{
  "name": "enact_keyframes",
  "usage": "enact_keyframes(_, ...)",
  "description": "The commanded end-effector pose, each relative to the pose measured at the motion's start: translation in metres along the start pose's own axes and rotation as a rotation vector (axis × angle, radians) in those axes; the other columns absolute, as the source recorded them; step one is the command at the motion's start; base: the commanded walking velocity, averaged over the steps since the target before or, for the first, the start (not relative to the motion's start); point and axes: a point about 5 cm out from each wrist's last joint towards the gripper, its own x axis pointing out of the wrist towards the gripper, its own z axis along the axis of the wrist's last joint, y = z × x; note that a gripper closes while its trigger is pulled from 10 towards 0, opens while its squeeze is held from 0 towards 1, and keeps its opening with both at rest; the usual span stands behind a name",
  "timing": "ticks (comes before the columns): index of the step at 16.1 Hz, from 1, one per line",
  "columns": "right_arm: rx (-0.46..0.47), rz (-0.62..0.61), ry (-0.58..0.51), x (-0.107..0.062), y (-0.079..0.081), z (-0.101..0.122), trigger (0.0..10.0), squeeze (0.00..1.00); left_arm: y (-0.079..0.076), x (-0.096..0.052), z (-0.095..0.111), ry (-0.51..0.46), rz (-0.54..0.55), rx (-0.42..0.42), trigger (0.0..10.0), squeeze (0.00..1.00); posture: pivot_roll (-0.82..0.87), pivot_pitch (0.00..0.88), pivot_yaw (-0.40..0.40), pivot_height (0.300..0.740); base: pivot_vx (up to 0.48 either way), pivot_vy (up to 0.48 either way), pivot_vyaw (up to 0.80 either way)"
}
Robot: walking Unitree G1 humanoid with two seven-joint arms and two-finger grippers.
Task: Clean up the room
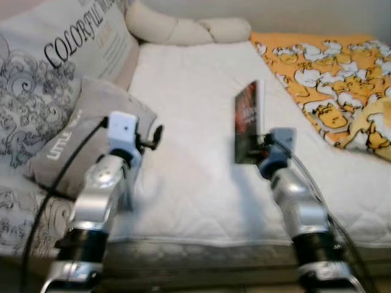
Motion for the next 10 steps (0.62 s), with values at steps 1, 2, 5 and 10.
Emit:
enact_keyframes(1, -0.019, 0.035, -0.044, 0.004, 0.007, 0.014, 10.0, 0.00, 0.002, 0.000, 0.002, -0.005, 0.003, 0.003, 10.0, 0.19, 0.01, 0.000, -0.009, 0.740, 0.356, 0.000, 0.80)
enact_keyframes(2, -0.014, 0.037, -0.044, 0.004, 0.008, 0.014, 10.0, 0.00, 0.002, 0.000, 0.002, -0.005, 0.003, 0.004, 10.0, 0.18, 0.01, 0.000, -0.008, 0.740, 0.349, 0.000, 0.80)
enact_keyframes(5, 0.012, 0.063, -0.003, 0.004, 0.006, 0.011, 10.0, 0.00, 0.001, 0.001, 0.003, -0.008, -0.018, 0.008, 10.0, 0.16, 0.01, 0.000, -0.010, 0.740, 0.116, 0.000, 0.27)
enact_keyframes(10, 0.188, 0.023, 0.095, 0.010, -0.003, 0.002, 10.0, 0.00, -0.009, -0.016, -0.003, 0.088, -0.321, 0.079, 10.0, 0.10, 0.01, 0.000, -0.001, 0.740, 0.000, 0.000, 0.00)
